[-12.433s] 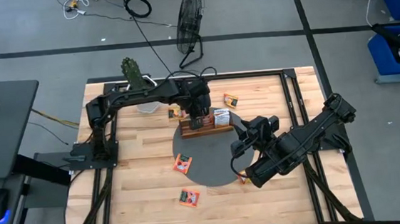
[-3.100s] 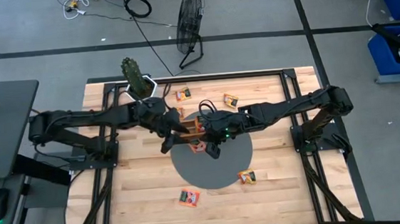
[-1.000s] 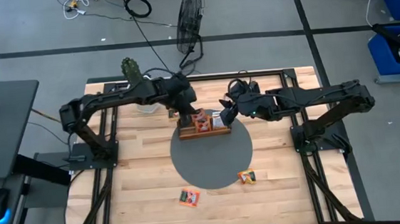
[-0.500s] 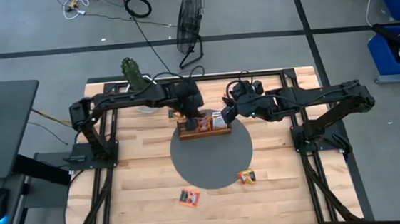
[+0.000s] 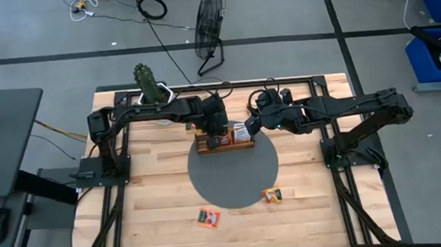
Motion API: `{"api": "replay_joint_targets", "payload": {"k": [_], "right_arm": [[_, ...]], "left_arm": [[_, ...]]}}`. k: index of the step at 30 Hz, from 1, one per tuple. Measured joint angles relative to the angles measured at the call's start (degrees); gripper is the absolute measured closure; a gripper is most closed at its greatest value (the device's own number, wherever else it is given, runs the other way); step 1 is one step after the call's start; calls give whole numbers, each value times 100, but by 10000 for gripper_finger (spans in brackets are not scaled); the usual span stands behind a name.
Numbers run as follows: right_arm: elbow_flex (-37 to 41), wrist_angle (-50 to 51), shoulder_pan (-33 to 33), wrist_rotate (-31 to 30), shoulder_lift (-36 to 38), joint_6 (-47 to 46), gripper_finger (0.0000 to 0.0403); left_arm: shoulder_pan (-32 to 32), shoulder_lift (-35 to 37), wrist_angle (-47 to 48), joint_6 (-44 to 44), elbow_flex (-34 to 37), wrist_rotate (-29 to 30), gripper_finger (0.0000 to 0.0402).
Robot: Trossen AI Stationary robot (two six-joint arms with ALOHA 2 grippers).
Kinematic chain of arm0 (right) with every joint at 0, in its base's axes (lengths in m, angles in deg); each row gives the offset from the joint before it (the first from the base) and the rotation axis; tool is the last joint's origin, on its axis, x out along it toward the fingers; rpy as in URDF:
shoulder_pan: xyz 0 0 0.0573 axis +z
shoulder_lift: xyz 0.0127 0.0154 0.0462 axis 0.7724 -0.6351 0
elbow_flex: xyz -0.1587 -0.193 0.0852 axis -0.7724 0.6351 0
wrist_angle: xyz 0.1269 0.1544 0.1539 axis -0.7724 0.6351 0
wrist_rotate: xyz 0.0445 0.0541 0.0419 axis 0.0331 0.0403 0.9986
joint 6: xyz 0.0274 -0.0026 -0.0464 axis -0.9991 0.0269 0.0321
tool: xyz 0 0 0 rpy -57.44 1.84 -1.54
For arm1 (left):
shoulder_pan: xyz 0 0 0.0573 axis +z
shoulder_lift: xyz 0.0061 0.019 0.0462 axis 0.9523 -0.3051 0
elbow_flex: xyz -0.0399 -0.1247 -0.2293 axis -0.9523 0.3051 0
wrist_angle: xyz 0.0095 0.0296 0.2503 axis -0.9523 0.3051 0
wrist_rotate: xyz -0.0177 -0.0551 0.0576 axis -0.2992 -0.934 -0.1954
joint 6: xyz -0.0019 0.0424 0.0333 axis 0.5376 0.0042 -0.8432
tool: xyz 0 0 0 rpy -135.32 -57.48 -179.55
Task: Pick & Place Tea
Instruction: Put the pink tea bag into the middle section of the wooden organizer
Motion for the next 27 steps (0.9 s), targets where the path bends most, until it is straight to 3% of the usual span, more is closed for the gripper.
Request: {"api": "replay_joint_targets", "payload": {"k": [15,27], "right_arm": [[0,71,-2,-105,0,19,224],[0,79,-2,-210,0,36,224]], "left_arm": [[-4,-195,-16,116,-4,66,389],[2,-183,11,463,-4,90,279]]}}
